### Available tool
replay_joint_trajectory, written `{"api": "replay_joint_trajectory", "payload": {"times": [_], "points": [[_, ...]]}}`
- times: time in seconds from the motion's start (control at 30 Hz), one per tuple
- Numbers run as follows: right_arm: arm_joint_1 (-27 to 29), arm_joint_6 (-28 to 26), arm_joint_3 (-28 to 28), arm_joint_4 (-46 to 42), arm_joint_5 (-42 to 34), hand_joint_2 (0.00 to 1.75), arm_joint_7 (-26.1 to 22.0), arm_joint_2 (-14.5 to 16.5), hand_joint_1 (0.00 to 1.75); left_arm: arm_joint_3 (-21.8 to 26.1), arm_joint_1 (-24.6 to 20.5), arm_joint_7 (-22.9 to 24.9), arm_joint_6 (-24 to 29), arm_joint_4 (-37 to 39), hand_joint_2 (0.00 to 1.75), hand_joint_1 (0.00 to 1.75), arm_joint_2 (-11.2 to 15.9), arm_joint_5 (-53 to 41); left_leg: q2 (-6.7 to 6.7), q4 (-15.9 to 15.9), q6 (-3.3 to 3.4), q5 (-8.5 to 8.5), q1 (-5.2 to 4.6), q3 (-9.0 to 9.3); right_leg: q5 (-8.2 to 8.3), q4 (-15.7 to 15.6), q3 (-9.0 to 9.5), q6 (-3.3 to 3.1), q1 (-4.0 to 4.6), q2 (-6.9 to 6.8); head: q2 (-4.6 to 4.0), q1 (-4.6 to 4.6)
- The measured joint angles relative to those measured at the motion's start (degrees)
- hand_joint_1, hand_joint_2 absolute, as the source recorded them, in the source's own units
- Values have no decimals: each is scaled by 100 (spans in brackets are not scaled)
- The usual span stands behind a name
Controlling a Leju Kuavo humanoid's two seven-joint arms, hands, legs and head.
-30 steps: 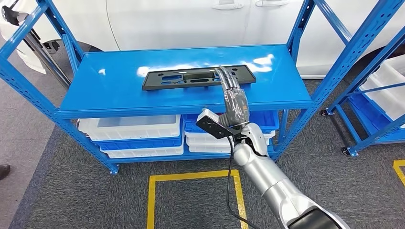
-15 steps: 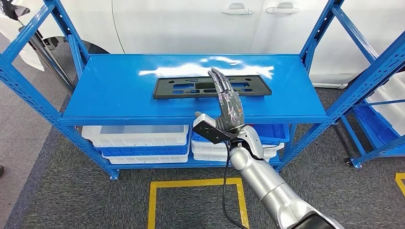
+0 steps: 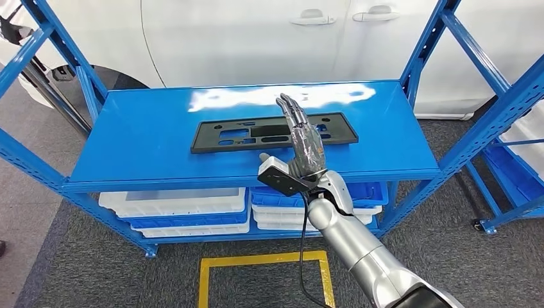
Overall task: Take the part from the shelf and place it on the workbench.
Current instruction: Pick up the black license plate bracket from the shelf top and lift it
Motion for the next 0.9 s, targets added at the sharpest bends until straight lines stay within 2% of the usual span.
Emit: {"api": "replay_joint_trajectory", "payload": {"times": [0.03, 0.07, 0.13, 0.2, 0.3, 0.37, 0.4, 0.47, 0.5, 0.53, 0.57, 0.63, 0.67, 0.7, 0.77, 0.83, 0.87, 0.9], "points": [[2, 27, 32, 13, -12, 175, -18, 0, 0, 2, 8, 0, 1, 0, 0, 0, 1, 7, 1, -22, -14, 28, 8, -79, -47, 4, 55, 8, -3, 8, 0, 1], [2, 48, 64, 21, -17, 175, -33, 1, 0, 3, 13, 0, 4, 0, 0, 0, 3, 13, 1, -228, -16, 194, 13, -65, -97, 9, 119, 20, -7, 15, 0, -1], [1, 92, 138, 31, -19, 175, -66, 9, 0, 9, 20, -1, 8, 0, 0, 0, 5, 19, 5, -981, 9, 763, 15, 132, -209, 26, 252, 61, -12, 20, 0, 1], [1, 127, 224, 35, -6, 175, -97, 22, 0, 16, 20, -4, 8, 0, 0, 0, 4, 18, 10, -1492, 81, 1042, -6, 272, -289, 37, 298, 119, -1, 26, 0, -1], [14, 131, 375, 35, 53, 175, -113, 32, 0, 20, 22, -21, 7, 0, 0, 0, -3, 16, 6, -1586, 202, 1041, -8, 333, -340, 80, 309, 216, 16, 30, 1, -2], [10, 117, 468, 29, 112, 175, -108, 31, 0, 19, 22, -36, 7, 0, 0, 0, -8, 2, 4, -1607, 261, 1015, 12, 409, -432, 345, 208, 274, 7, 18, 1, 9], [11, 109, 518, 27, 149, 175, -101, 28, 0, 19, 15, -43, 7, 0, 0, 0, -9, -10, 4, -1615, 284, 995, 18, 442, -536, 638, 48, 302, -6, 11, 0, 14], [39, 97, 627, 28, 212, 175, -91, 12, 0, 18, 4, -51, 7, 0, 0, 0, -7, -29, 3, -1614, 313, 938, 12, 484, -810, 1393, -436, 341, -27, 5, 0, 24], [64, 83, 686, 30, 253, 175, -88, -2, 0, 18, 4, -51, 7, 0, 0, 0, -6, -36, 2, -1612, 315, 906, 10, 512, -884, 1655, -643, 350, -34, 4, 0, 25], [85, 54, 743, 35, 305, 175, -83, -15, 0, 18, 8, -49, 7, 0, 0, 0, -5, -40, -1, -1611, 313, 869, 8, 552, -850, 1733, -762, 350, -37, 3, 0, 26], [98, 9, 803, 44, 374, 175, -73, -27, 0, 18, 13, -44, 7, 0, 0, 0, -5, -46, -4, -1610, 307, 829, 7, 608, -679, 1572, -759, 338, -37, 2, 0, 26], [103, -116, 936, 73, 552, 175, -37, -42, 0, 18, 17, -33, 7, 2, 0, 0, -10, -67, -6, -1612, 285, 738, 3, 737, -135, 804, -515, 277, -22, -1, 0, 27], [98, -181, 1004, 94, 646, 175, -11, -47, 0, 18, 12, -28, 8, 3, 0, 0, -15, -75, -8, -1614, 264, 699, -1, 782, 26, 435, -386, 241, -3, -6, 0, 22], [92, -257, 1084, 125, 779, 175, 27, -49, 0, 18, 4, -23, 9, 5, 0, 0, -19, -84, -10, -1620, 236, 667, -4, 803, 109, 202, -301, 203, 16, -9, 0, 23], [81, -412, 1265, 220, 1092, 175, 121, -48, 0, 18, -11, -17, 14, 7, 0, 0, -22, -90, -10, -1611, 161, 647, -13, 830, 84, 72, -248, 146, 40, -5, 0, 22], [74, -562, 1448, 333, 1388, 175, 216, -24, 0, 16, -15, -16, 18, 7, 0, 0, -19, -95, -4, -1530, 93, 608, -11, 840, 104, 27, -164, 89, 13, 3, 1, 27], [61, -639, 1528, 397, 1514, 175, 262, 4, 0, 15, -19, -17, 19, 7, 0, 0, -18, -98, -3, -1391, 64, 546, -8, 787, 92, 5, -111, 58, -2, 1, 1, 15], [44, -720, 1608, 473, 1642, 175, 309, 41, 0, 14, -22, -19, 19, 7, 0, 0, -17, -101, -1, -1134, 38, 432, 0, 662, 78, -15, -61, 30, -13, -1, 1, 8]]}}
